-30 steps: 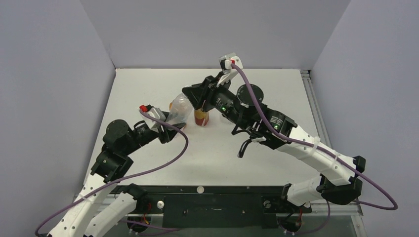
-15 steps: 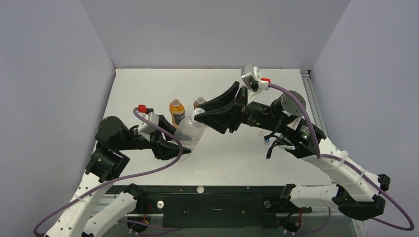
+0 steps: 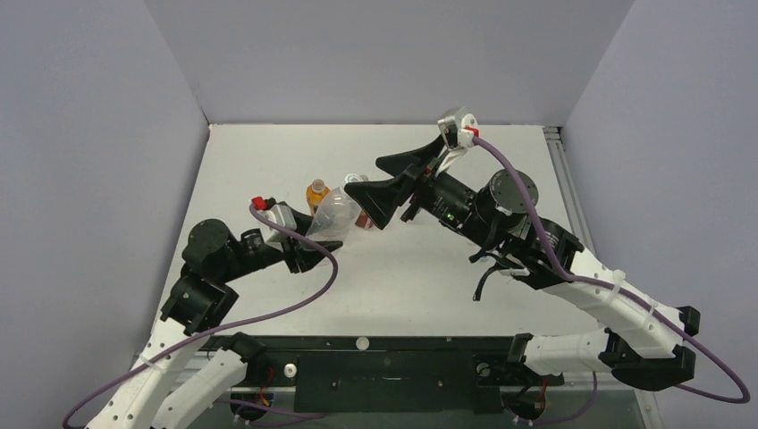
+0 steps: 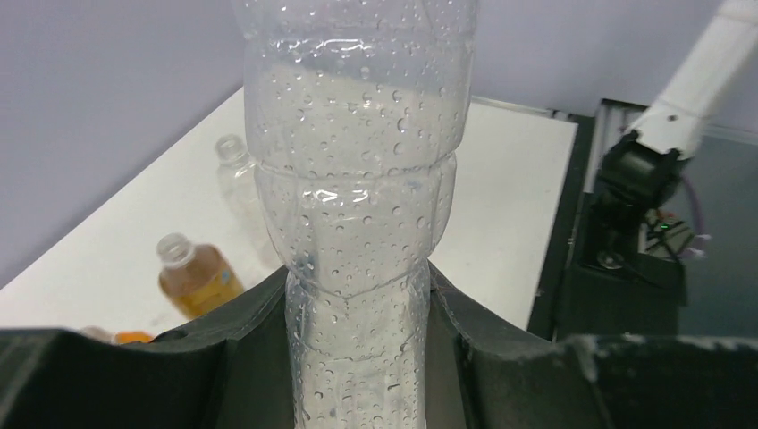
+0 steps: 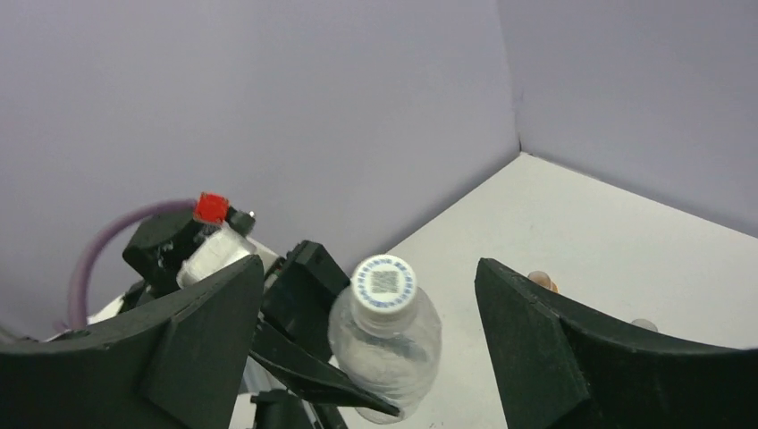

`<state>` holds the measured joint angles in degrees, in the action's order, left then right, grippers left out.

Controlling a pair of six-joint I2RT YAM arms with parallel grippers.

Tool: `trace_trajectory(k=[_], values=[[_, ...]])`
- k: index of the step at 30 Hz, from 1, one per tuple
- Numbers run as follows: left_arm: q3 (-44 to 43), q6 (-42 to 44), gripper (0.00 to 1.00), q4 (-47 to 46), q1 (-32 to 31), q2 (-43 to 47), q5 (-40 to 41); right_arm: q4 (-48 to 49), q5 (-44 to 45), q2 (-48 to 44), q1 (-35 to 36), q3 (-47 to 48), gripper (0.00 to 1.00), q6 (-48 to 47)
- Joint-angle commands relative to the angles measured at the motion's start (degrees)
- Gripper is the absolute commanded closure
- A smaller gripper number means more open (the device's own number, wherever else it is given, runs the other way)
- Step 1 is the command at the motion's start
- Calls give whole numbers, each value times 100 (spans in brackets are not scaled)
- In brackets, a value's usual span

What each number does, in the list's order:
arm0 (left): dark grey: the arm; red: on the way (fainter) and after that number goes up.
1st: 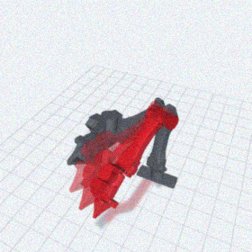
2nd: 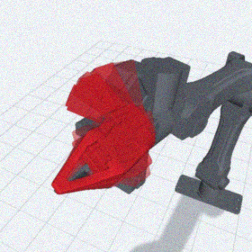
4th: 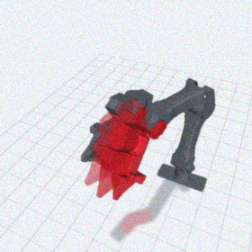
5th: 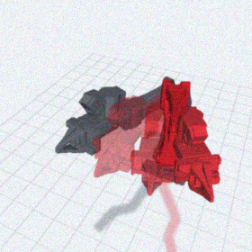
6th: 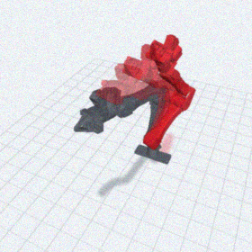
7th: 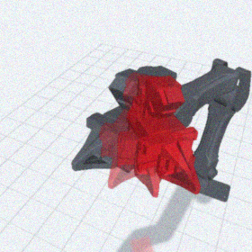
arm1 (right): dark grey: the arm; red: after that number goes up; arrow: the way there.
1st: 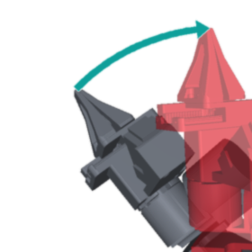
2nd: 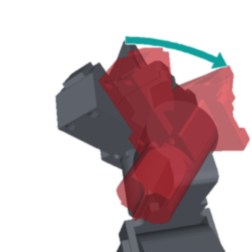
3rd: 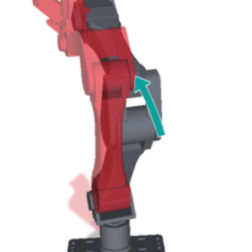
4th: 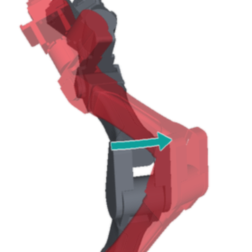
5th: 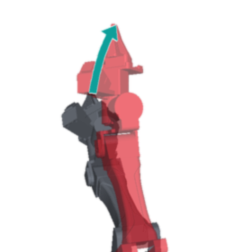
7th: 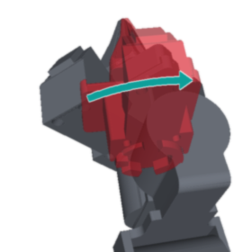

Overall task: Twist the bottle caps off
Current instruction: Unscrew the bottle cap from the plastic bottle.

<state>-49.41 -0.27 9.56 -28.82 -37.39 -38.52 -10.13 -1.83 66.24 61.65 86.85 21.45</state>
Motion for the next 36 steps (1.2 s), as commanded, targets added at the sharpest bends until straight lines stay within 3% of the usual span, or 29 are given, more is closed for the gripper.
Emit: trace_trajectory(k=[1, 3, 7, 16, 23, 31, 35, 36], values=[[171, 698, 100, -402, -26, 48, 1325, -240, 1873, 327, 564, 636, 17, 1], [202, 770, 100, -474, -32, 21, 1514, -573, 2281, 700, 761, 1044, 17, -28], [216, 794, 100, -523, -40, 8, 1570, -1072, 2823, 1442, 859, 1825, 28, 124], [291, 792, 100, -559, -54, 118, 1615, -907, 3213, 1582, 864, 1775, 38, 295], [329, 768, 100, -608, -54, 133, 1600, -682, 3149, 1501, 855, 1578, 58, 365], [308, 694, 100, -631, -54, 94, 1547, -684, 2881, 1456, 736, 1516, 83, 395], [229, 447, 100, -608, -54, 83, 1144, -304, 1950, 1136, 379, 1169, 89, 293], [195, 378, 100, -615, -54, 89, 908, -217, 1303, 994, 284, 1027, 90, 279]])
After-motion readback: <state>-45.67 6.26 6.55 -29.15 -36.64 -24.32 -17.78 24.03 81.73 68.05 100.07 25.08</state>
